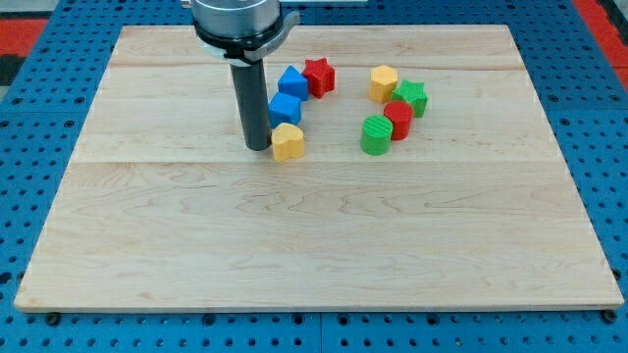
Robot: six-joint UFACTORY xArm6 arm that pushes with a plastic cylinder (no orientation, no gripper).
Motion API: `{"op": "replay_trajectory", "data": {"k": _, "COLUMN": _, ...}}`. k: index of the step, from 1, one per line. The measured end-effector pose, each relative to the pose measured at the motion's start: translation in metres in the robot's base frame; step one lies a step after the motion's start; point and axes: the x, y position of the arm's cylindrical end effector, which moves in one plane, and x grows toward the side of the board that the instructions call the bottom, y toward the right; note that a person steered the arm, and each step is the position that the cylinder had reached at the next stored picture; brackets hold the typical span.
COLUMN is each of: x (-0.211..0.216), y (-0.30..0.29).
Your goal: Slide yellow heart to the right side of the blue cube
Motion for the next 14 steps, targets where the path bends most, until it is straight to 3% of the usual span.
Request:
{"op": "replay_trajectory", "data": {"k": 4, "x": 0.027, "y": 0.002}}
{"op": "replay_trajectory", "data": {"k": 8, "x": 0.002, "y": 0.03}}
{"op": "replay_trajectory", "data": {"k": 14, "x": 0.01, "y": 0.045}}
